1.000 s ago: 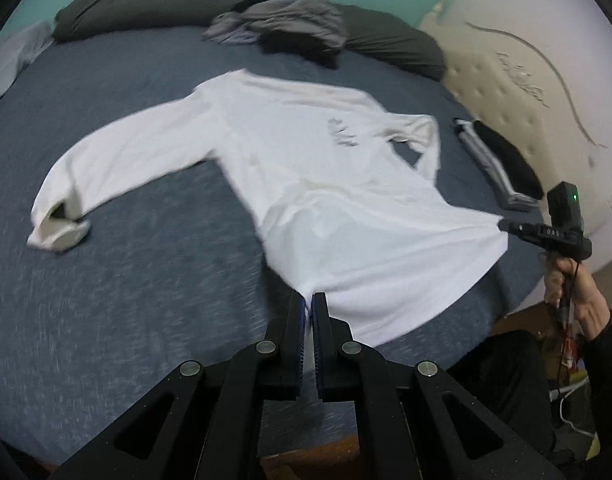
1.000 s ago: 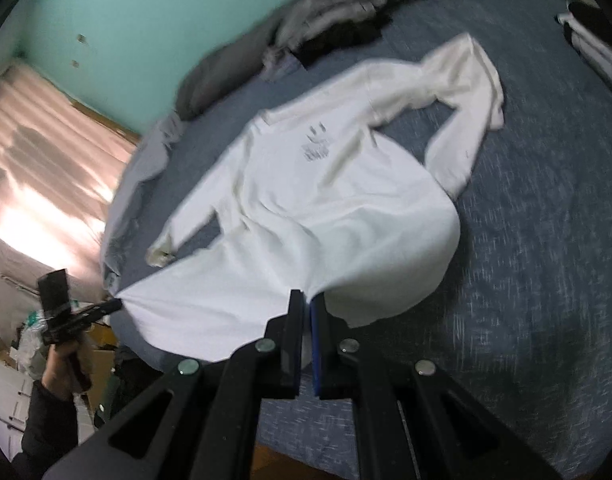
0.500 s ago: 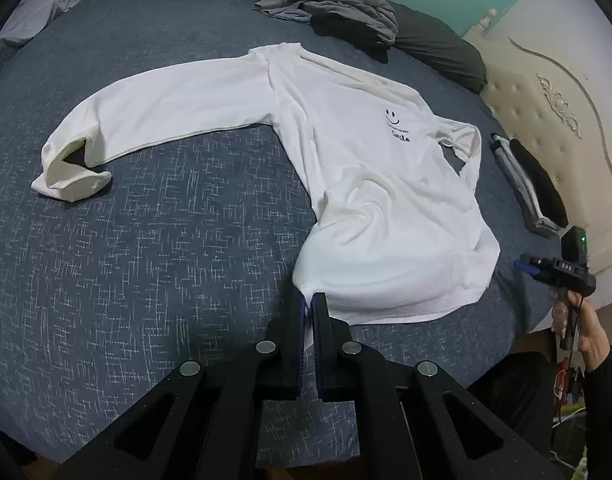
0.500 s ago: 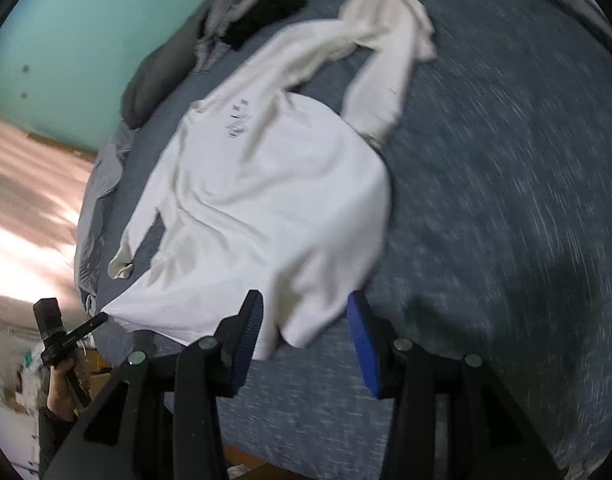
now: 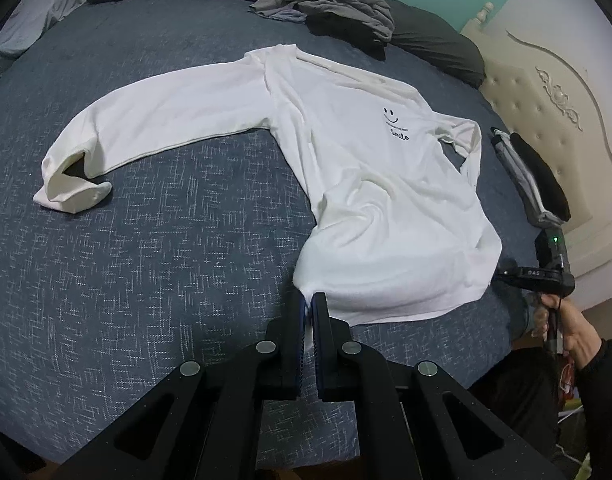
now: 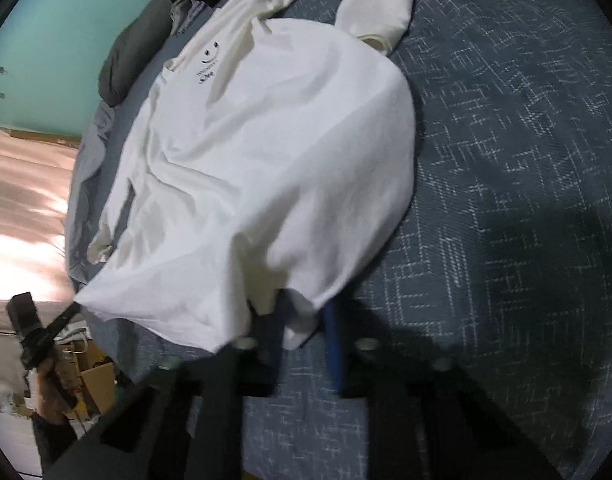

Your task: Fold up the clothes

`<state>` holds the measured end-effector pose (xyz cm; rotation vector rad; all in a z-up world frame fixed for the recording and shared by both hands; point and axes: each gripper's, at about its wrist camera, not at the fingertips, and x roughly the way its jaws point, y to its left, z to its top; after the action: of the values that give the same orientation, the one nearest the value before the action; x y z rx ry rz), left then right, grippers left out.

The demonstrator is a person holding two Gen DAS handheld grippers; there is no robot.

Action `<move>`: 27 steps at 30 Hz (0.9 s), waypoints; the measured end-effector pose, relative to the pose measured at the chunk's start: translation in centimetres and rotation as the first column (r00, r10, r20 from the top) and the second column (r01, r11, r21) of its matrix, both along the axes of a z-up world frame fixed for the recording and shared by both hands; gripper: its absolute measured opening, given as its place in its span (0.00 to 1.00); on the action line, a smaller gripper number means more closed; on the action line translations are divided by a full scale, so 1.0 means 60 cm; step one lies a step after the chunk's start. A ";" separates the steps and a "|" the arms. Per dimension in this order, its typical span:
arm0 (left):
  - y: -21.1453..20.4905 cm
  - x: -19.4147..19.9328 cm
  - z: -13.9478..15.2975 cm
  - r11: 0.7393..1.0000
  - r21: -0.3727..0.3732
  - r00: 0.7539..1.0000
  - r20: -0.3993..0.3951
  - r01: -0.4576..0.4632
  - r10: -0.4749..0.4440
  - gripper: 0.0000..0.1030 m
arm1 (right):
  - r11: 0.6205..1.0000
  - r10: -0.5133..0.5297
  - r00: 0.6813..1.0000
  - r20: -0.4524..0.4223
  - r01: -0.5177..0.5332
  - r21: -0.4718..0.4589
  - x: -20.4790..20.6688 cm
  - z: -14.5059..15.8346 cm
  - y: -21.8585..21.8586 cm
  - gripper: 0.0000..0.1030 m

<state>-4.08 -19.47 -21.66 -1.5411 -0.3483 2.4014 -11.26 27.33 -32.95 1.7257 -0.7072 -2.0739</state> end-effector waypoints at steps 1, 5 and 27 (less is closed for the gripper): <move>0.000 0.000 0.001 1.000 0.004 1.000 -0.001 0.000 0.000 0.04 | 1.000 0.004 1.000 -0.009 -0.004 -0.001 0.002 0.004 0.002 0.03; 0.000 0.001 0.009 1.000 0.007 1.000 -0.006 0.006 -0.006 0.04 | 1.000 0.024 0.998 -0.060 -0.025 -0.009 0.012 0.043 0.020 0.02; -0.010 0.073 0.006 0.999 -0.027 0.996 0.079 0.035 -0.033 0.01 | 0.990 0.129 0.987 -0.100 -0.121 0.077 0.110 0.135 0.115 0.01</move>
<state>0.32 -20.08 -21.28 -1.6434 -0.3031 2.3347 -4.64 34.25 -24.85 1.6393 -0.4868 -2.1079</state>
